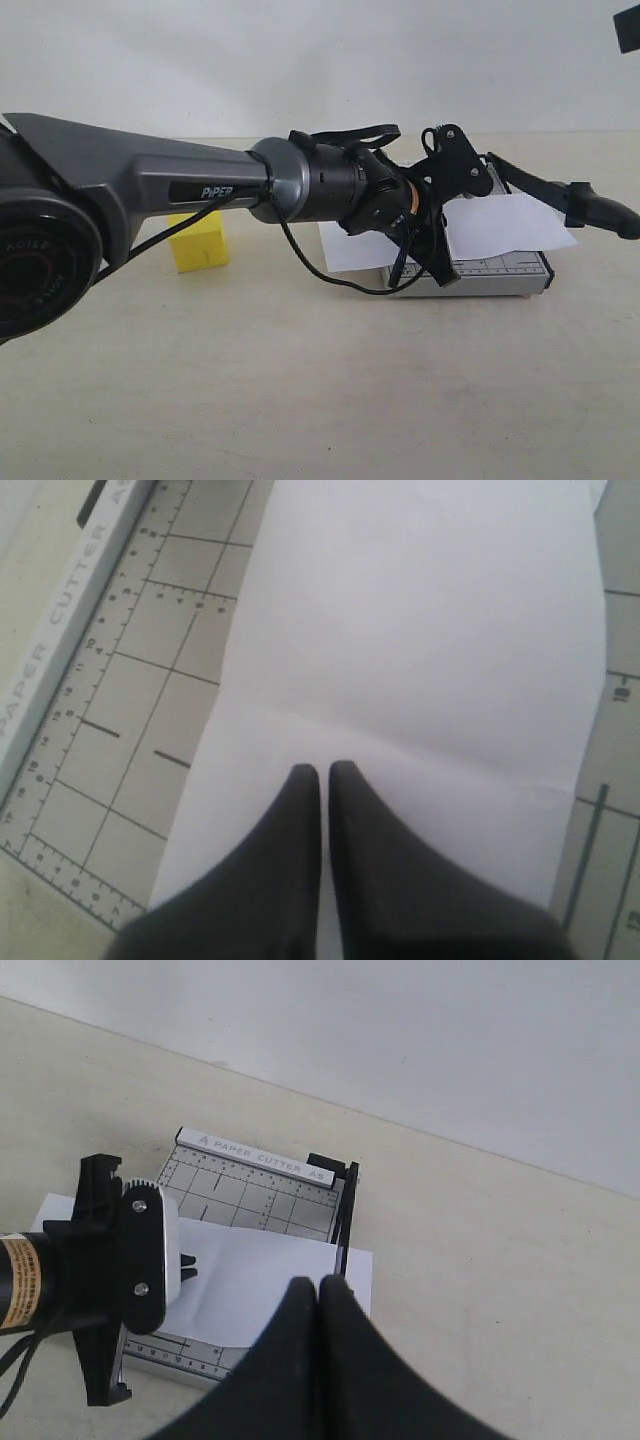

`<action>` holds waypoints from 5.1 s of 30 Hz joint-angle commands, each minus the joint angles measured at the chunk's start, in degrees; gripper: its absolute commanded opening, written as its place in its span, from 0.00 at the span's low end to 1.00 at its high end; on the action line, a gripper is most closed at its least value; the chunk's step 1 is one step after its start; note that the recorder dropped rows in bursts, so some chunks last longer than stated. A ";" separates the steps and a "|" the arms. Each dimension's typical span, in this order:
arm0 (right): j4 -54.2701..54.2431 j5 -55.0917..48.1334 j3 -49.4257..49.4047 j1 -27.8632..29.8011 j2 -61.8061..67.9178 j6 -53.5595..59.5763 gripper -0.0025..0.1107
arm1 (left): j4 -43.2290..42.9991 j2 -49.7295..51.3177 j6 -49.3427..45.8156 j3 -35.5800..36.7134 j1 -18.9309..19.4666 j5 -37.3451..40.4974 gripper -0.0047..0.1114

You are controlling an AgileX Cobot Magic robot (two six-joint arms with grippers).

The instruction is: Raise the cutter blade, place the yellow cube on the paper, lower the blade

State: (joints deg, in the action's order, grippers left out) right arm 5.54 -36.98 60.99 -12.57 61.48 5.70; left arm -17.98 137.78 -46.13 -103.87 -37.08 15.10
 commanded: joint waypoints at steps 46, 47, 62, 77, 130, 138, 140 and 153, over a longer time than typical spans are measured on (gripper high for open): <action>-11.11 -4.80 0.33 0.00 -0.26 6.62 0.02 | 12.83 -20.10 19.32 6.46 23.83 46.54 0.71; -11.11 -4.80 0.33 0.00 -0.26 6.73 0.02 | 13.10 -19.79 19.41 6.46 23.83 46.54 0.71; -11.11 -4.80 0.33 0.00 -0.26 8.32 0.02 | 9.65 -19.36 22.70 6.46 23.83 47.52 0.71; -11.11 -4.80 0.33 0.00 -0.26 8.61 0.02 | 10.72 -19.36 22.70 6.46 23.83 48.34 0.71; -11.11 -4.80 0.33 0.00 -0.26 11.28 0.02 | 11.11 -13.43 22.16 6.46 23.83 40.76 0.83; -11.00 -4.80 0.33 0.00 -0.26 11.81 0.02 | 11.11 -11.15 22.16 6.46 23.83 41.63 0.83; -11.00 -4.66 0.33 0.00 -0.26 11.78 0.02 | 11.11 -11.15 22.16 6.46 23.83 41.40 0.83; -11.00 -4.66 0.33 0.00 -0.26 11.78 0.02 | 11.11 -11.04 22.31 6.46 23.83 42.53 0.45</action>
State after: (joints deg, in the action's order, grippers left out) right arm -5.45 -41.62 60.99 -12.57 61.48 17.27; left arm -7.26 126.89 -24.23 -97.57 -13.32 56.40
